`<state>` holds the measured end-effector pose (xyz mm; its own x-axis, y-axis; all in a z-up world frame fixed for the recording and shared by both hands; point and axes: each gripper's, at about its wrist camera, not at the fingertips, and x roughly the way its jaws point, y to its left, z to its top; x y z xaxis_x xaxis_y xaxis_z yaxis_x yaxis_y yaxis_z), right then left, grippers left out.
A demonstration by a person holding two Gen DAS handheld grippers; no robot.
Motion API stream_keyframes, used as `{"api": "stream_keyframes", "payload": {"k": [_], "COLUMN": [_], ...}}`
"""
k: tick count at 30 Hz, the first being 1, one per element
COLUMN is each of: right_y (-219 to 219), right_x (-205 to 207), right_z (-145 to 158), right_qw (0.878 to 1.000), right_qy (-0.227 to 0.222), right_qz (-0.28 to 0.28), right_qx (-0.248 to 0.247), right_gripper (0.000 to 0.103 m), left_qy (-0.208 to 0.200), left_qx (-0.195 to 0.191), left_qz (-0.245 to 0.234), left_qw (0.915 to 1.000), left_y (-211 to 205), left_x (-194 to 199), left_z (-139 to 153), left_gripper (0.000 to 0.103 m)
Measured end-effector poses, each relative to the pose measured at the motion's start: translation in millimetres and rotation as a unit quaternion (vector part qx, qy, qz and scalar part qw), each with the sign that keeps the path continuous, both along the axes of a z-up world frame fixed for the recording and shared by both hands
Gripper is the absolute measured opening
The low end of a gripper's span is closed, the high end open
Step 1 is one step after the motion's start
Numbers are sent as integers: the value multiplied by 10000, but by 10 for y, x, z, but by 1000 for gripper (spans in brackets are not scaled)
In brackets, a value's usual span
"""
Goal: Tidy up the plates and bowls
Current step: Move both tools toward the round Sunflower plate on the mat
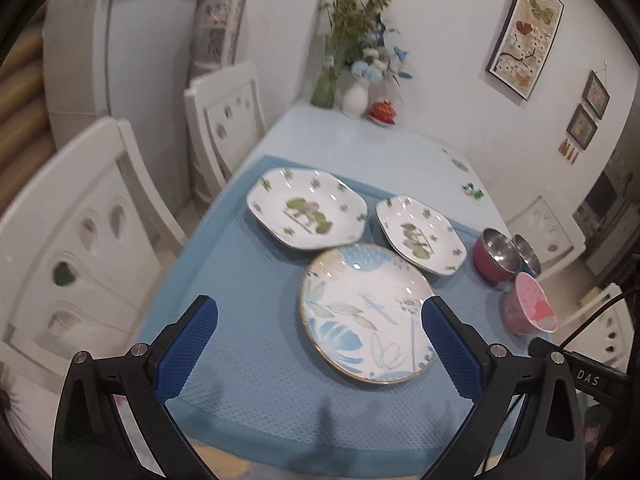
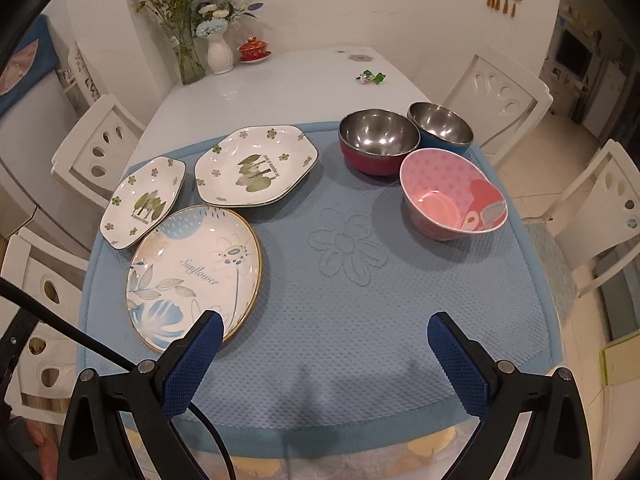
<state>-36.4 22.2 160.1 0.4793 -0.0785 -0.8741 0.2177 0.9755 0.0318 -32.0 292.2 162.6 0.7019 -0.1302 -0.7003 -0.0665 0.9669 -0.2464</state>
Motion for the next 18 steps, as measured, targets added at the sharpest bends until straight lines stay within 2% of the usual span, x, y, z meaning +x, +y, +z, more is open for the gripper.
{"api": "stream_keyframes", "payload": {"k": [6, 12, 18], "right_y": [134, 292, 316], "right_x": [51, 65, 76], "right_z": [-124, -207, -258], "right_qw": [9995, 9979, 9972], "right_qy": [181, 347, 462], "right_qz": [216, 522, 585], "right_qx": [-107, -160, -109], "right_gripper": [102, 102, 102], "left_qy": [239, 256, 352], "left_qx": [131, 403, 340], "left_qz": [-272, -415, -396], "left_qw": [9993, 9980, 9980], "left_y": [-134, -191, -147], "left_x": [82, 91, 107], "left_z": [-132, -157, -206], "left_gripper": [102, 102, 102]}}
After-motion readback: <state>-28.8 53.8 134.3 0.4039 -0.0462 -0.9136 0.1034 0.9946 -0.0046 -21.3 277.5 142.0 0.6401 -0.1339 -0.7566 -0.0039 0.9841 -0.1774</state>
